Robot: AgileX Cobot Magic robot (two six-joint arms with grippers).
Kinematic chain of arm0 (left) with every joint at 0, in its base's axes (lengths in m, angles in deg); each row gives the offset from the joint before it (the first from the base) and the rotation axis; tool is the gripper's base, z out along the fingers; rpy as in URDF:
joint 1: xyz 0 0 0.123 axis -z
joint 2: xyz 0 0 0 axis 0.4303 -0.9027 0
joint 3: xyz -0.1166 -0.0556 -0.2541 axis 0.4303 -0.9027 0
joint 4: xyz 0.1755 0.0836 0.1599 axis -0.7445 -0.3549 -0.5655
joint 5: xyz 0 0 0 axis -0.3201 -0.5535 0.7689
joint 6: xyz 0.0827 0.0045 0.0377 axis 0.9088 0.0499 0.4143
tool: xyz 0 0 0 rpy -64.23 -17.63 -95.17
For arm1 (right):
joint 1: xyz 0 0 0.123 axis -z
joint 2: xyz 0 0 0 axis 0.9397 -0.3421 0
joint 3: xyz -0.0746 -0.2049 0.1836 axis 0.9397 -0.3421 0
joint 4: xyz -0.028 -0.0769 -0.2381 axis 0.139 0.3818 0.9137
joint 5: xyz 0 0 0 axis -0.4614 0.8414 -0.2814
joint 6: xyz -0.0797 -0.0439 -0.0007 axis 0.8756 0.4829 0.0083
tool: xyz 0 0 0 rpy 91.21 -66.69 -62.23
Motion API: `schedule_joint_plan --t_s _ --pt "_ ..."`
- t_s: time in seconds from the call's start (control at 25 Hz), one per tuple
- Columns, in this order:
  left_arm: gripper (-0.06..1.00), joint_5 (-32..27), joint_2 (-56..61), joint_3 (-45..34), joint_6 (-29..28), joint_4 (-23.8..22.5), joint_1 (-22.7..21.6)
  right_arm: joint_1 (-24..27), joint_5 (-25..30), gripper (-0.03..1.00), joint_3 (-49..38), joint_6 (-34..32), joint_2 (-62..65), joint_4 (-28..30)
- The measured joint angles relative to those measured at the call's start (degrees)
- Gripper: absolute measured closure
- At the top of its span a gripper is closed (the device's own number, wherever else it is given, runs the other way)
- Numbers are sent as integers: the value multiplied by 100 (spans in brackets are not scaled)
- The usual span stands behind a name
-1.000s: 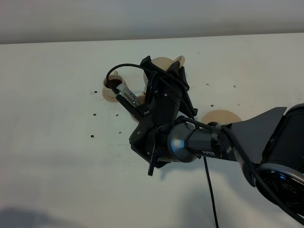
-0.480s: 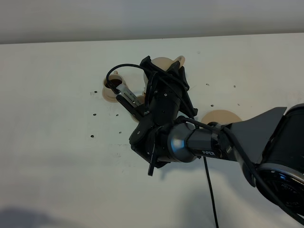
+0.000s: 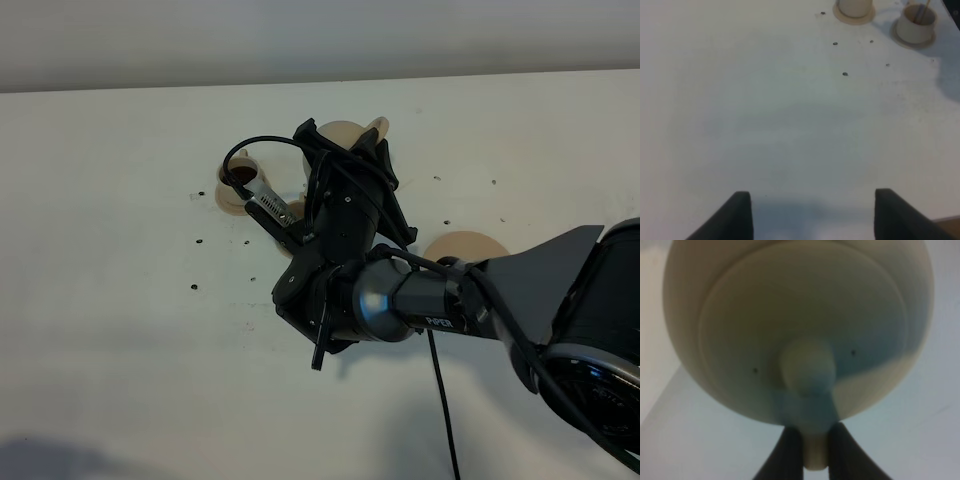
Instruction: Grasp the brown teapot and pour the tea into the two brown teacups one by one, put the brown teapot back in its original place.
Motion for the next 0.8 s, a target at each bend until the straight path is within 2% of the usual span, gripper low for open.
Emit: schedule_joint_plan --t_s 0.8 --pt "44 0 0 0 0 0 0 0 0 87 0 163 0 5"
